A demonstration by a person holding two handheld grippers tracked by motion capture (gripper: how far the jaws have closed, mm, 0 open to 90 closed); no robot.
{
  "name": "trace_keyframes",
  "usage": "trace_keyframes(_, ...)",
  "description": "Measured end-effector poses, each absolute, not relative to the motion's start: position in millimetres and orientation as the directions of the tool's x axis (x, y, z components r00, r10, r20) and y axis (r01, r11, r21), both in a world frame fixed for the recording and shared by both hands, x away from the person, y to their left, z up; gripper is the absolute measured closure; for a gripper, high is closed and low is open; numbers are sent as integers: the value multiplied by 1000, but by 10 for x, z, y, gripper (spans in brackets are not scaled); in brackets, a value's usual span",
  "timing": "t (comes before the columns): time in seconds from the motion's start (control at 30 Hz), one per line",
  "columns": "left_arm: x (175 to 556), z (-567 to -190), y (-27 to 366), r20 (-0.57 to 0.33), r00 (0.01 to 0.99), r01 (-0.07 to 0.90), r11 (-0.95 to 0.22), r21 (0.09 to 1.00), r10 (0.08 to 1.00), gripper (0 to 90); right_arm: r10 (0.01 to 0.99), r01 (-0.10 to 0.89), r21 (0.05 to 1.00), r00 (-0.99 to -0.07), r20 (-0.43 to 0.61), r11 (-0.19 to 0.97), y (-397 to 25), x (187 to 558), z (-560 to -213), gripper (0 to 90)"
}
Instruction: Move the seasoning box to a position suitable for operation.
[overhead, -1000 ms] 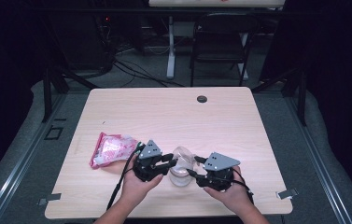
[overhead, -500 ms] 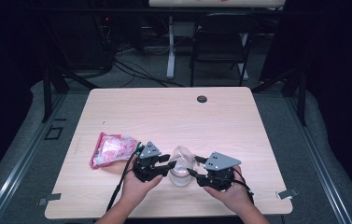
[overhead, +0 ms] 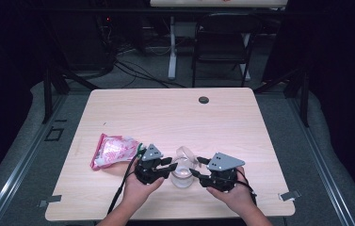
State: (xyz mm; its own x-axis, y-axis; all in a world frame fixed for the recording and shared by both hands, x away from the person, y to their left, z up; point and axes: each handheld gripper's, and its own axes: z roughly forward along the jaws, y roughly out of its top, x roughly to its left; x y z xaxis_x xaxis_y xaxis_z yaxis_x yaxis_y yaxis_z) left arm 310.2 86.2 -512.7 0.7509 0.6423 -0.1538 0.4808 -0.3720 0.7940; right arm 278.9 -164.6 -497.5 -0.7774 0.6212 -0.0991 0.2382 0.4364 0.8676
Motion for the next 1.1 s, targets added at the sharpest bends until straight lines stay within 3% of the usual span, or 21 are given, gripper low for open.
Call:
trace_keyframes(0.43, 3096, -5134, 869, -158, 753, 480, -370, 796, 638, 669, 682, 282, 897, -731, -29, 341, -1910, 2846, -4915, 645)
trace_keyframes(0.57, 3098, -5133, 870, -155, 755, 477, -372, 796, 638, 670, 685, 320, 899, -727, 31, 298, -1971, 2888, -4941, 642)
trace_keyframes(1.1, 3098, -5133, 869, -155, 754, 478, -372, 796, 638, 670, 705, 321, 896, -709, 14, 305, -1846, 2924, -5026, 590)
